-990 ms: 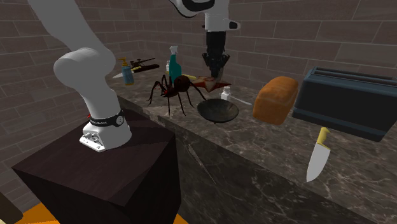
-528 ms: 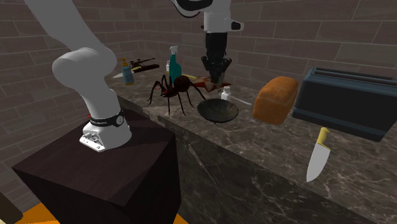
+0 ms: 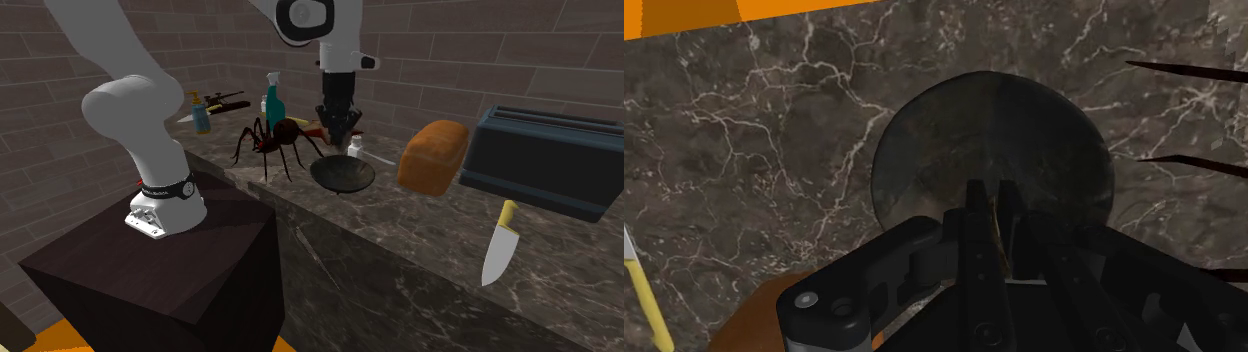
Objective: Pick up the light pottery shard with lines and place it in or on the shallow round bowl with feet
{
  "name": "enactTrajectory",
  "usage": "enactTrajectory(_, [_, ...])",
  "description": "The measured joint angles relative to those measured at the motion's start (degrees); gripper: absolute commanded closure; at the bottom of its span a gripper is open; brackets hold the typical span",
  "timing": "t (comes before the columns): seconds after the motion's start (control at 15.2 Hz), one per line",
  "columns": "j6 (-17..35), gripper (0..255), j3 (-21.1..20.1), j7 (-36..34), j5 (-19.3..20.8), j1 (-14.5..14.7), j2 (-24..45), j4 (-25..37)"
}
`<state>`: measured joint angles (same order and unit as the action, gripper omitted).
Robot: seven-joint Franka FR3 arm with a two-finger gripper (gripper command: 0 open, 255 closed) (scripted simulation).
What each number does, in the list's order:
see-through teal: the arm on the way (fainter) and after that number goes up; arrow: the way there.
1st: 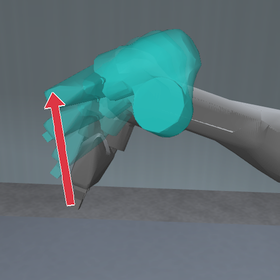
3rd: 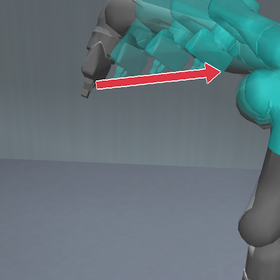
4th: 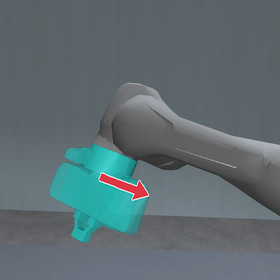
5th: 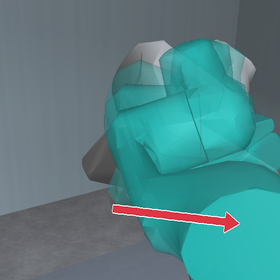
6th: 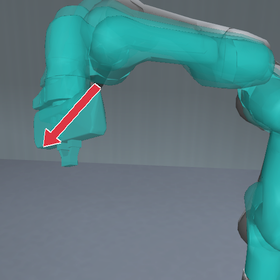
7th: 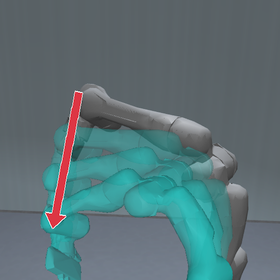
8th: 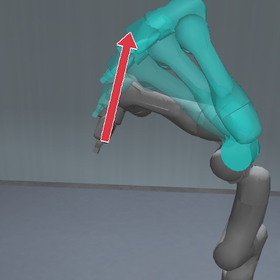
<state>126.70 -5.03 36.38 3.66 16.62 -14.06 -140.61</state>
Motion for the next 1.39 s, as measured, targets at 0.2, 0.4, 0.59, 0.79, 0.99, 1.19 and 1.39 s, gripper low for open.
enactTrajectory(0.2, [2.51, 255, -0.06, -0.30, 0.26, -0.07, 1.32, -1.21])
enactTrajectory(0.4, [5.17, 255, -0.12, -0.66, 0.60, -0.17, 3.01, -2.20])
enactTrajectory(0.59, [5.97, 255, -0.16, -0.80, 0.68, -0.17, 3.34, -2.67])
enactTrajectory(0.79, [6.07, 255, -0.16, -0.81, 0.70, -0.18, 3.39, -2.70])
enactTrajectory(0.99, [6.08, 0, -0.16, -0.81, 0.70, -0.18, 3.39, -2.70])
enactTrajectory(1.19, [6.08, 0, -0.16, -0.81, 0.70, -0.18, 3.39, -2.70])
enactTrajectory(1.39, [5.09, 0, -0.16, -0.71, 0.56, -0.13, 2.79, -2.26])
